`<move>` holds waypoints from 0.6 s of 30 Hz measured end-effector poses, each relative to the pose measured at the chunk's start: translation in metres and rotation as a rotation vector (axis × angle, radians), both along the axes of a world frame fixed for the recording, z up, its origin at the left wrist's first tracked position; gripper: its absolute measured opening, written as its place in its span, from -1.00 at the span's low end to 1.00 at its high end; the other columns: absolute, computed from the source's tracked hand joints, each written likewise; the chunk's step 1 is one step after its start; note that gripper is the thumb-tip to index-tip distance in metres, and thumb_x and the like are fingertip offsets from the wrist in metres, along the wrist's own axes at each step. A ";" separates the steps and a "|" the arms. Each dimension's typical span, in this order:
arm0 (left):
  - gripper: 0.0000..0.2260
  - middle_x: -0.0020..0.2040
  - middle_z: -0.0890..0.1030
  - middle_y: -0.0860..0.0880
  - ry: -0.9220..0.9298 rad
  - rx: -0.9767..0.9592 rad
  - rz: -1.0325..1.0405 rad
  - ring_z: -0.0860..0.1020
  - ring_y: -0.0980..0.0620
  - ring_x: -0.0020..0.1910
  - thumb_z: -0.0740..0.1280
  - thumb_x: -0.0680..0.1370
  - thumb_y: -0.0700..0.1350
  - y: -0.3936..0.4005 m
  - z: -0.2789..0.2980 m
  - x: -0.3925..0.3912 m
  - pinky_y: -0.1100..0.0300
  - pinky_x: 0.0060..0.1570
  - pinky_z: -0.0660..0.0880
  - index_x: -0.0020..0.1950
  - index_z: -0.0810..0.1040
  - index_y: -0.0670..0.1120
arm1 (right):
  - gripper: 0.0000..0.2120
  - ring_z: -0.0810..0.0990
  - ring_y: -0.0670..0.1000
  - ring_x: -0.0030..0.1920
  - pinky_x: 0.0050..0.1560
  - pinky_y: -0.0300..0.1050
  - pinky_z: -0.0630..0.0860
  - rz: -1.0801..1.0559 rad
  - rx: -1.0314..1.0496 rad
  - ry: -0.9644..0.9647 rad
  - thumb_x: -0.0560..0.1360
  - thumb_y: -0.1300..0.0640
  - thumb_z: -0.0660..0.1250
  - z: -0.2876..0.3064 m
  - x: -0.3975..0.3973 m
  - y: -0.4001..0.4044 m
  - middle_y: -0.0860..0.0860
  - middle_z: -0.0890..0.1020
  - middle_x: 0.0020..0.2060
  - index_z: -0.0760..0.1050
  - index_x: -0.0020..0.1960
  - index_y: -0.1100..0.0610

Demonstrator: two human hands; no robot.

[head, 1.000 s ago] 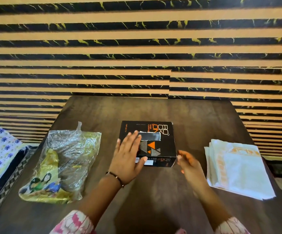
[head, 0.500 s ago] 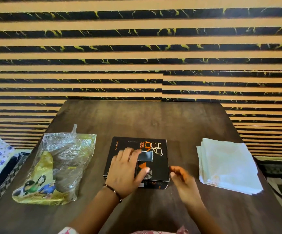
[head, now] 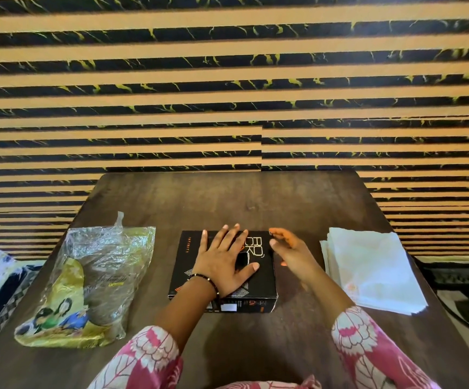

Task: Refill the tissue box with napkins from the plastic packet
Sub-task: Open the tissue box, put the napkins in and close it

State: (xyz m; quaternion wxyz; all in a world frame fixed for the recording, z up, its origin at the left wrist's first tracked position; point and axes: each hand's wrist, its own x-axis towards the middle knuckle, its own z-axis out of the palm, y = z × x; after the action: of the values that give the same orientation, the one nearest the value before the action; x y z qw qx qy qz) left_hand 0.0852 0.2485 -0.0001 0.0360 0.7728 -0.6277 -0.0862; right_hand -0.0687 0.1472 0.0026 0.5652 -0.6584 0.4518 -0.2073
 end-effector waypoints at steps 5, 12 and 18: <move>-0.34 0.55 -0.09 0.08 0.011 -0.014 0.025 -0.16 0.03 0.52 -0.06 0.47 0.37 -0.001 0.001 -0.002 -0.19 0.43 -0.32 0.49 -0.14 0.14 | -0.83 0.56 0.03 0.07 -0.14 -0.12 0.46 -0.008 0.011 -0.019 0.52 0.08 0.27 -0.003 -0.003 -0.006 -0.04 0.55 0.11 0.44 0.10 -0.03; -0.34 0.55 -0.10 0.08 0.003 -0.034 0.023 -0.16 0.03 0.52 -0.07 0.47 0.37 -0.001 -0.001 -0.001 -0.19 0.43 -0.30 0.48 -0.15 0.14 | -0.81 0.52 0.10 0.14 0.12 -0.01 0.45 -0.137 -0.041 0.140 0.45 0.03 0.36 -0.024 -0.019 -0.016 0.04 0.56 0.10 0.44 0.04 0.00; -0.25 0.55 -0.09 0.08 0.008 -0.035 0.003 -0.15 0.03 0.52 -0.24 0.35 0.41 0.000 -0.001 0.000 -0.18 0.43 -0.30 0.49 -0.13 0.13 | -0.44 0.25 0.13 0.44 0.43 0.03 0.20 0.151 -0.675 0.741 0.47 0.17 0.30 -0.040 -0.039 0.004 0.08 0.28 0.45 0.22 0.44 0.16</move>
State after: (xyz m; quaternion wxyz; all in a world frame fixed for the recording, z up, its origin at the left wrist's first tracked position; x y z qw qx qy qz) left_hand 0.0848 0.2483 -0.0012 0.0520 0.7728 -0.6277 -0.0783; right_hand -0.1075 0.1508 -0.0378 0.1360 -0.8644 0.4811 -0.0528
